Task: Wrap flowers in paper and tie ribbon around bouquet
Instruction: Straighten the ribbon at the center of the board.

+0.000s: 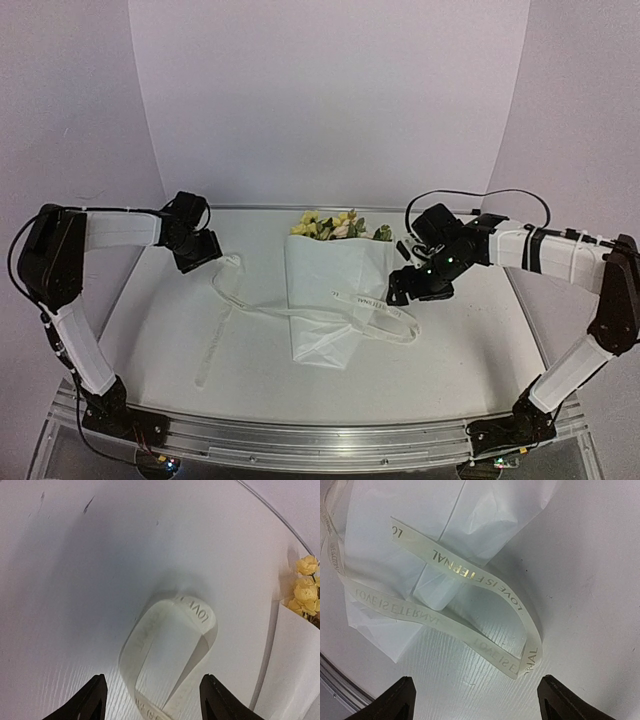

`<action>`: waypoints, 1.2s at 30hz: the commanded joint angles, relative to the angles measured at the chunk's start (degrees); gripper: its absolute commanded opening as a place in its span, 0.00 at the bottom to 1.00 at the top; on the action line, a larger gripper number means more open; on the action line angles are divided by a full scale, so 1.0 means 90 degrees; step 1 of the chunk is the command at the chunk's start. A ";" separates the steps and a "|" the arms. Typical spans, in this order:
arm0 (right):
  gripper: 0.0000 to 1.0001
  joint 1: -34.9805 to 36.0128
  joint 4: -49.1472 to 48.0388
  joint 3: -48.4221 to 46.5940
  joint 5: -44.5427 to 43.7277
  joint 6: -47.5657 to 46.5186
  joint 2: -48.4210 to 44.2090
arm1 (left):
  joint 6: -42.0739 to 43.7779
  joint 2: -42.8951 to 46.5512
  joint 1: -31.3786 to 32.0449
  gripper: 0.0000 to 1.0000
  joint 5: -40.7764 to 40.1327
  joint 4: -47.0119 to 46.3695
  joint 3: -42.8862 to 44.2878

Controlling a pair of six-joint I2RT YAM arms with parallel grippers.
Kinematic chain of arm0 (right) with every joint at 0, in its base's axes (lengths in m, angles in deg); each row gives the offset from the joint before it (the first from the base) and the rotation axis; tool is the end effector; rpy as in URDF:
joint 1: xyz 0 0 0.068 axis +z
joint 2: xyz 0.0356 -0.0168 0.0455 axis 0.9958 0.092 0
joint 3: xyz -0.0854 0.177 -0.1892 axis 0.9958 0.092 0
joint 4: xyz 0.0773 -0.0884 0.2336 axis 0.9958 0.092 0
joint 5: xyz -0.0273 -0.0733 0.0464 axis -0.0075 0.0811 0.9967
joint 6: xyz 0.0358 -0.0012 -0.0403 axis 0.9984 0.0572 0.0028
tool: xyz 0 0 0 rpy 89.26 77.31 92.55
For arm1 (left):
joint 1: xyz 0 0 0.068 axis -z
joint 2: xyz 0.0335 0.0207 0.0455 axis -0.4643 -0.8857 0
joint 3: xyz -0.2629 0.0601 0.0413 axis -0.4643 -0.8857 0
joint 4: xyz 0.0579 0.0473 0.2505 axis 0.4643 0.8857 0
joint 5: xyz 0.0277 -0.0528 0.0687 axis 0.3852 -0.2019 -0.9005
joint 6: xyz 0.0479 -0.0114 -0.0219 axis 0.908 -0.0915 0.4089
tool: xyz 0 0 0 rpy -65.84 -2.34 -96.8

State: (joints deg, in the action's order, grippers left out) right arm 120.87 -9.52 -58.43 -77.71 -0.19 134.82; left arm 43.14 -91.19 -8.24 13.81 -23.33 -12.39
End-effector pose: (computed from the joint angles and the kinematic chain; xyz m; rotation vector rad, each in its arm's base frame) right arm 0.2512 0.1915 0.2435 -0.5119 2.6922 0.5244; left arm 0.3474 -0.1185 0.1970 -0.4976 2.4885 -0.2861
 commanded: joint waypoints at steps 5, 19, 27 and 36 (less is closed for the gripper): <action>0.86 -0.0284 -0.0358 0.0309 0.0147 0.0038 -0.0091 | 0.2149 -0.1271 -0.0131 0.56 0.1183 0.0388 0.1986; 0.86 -0.0453 -0.0677 0.0533 0.0115 0.0105 -0.0026 | 0.1496 -0.2098 0.0440 0.52 0.1460 0.0477 0.2184; 0.87 -0.0570 -0.1021 0.0431 0.0423 -0.0038 0.0363 | 0.1533 -0.2446 0.0505 0.50 0.1125 0.0612 0.2340; 0.86 -0.0700 -0.1149 -0.0034 0.0532 -0.0700 0.1246 | 0.1589 -0.2462 0.0519 0.30 0.1052 0.0622 0.2318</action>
State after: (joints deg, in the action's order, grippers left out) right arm 115.30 -18.44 -54.87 -73.00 -2.31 143.61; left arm 57.23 -112.98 -3.74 24.24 -18.25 6.47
